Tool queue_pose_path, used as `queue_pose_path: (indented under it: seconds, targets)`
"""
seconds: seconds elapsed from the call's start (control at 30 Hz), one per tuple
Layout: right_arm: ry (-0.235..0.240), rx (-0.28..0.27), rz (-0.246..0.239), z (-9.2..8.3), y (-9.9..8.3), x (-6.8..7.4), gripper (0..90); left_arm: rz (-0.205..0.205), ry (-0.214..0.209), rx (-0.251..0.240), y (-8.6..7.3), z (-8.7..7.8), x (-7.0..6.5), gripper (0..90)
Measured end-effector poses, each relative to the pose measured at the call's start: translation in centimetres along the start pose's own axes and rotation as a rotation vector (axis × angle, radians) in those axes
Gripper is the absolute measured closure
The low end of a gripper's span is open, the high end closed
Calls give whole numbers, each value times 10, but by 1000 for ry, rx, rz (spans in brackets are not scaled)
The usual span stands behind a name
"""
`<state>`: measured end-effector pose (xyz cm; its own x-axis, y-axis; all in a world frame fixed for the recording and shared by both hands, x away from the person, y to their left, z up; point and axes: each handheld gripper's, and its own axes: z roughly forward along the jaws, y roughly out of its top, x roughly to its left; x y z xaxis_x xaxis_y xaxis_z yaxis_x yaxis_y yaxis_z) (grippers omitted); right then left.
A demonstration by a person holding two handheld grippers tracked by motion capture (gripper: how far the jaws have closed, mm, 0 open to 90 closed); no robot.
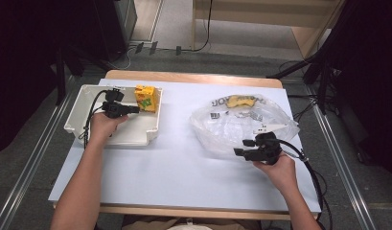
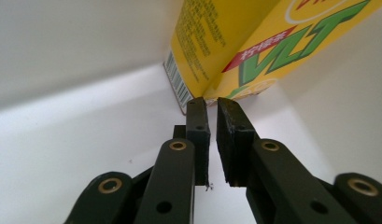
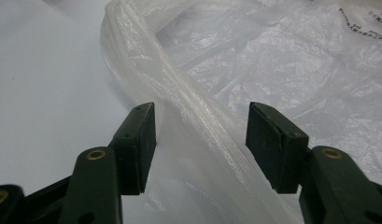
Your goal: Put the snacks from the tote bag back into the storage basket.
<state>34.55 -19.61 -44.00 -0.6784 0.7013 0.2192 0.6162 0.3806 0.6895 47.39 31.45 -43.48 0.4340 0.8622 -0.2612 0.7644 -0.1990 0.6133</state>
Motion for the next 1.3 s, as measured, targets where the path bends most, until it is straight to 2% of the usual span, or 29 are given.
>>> queue_pose_path:
  seconds: [0.1, 0.2, 0.33, 0.47, 0.53, 0.63, 0.73, 0.93, 1.07, 1.23, 1.3]
  targets:
    - [-3, -5, -4, -1, 0, 0, 439, 15, -63, -4, 2, -5, -3, 786]
    - [-3, -6, -6, -1, 0, 0, 439, 41, -81, 11, 6, -9, -7, 733]
    - [1, -7, -8, -1, 0, 0, 439, 35, -113, -6, 9, -14, -12, 645]
    - [3, -4, -4, -1, 0, 0, 439, 59, -146, 34, 14, -18, -17, 573]
    - [8, -1, -4, -1, 0, 1, 439, 78, -151, 27, 16, -21, -22, 544]
    - [9, -1, 0, -1, 0, 1, 439, 78, -161, 19, 21, -25, -28, 504]
    - [11, -6, -4, -1, 0, 1, 439, 96, -157, 21, 26, -29, -36, 478]
    - [8, -8, -2, -2, 0, 2, 439, 108, -172, 17, 34, -36, -50, 454]
    - [7, -15, -2, -4, 0, 2, 439, 133, -188, 9, 39, -41, -63, 443]
    - [6, -29, -6, -6, 1, 3, 438, 158, -183, 11, 42, -42, -74, 444]
    - [9, -36, -7, -6, 1, 4, 435, 174, -194, 18, 44, -40, -82, 444]
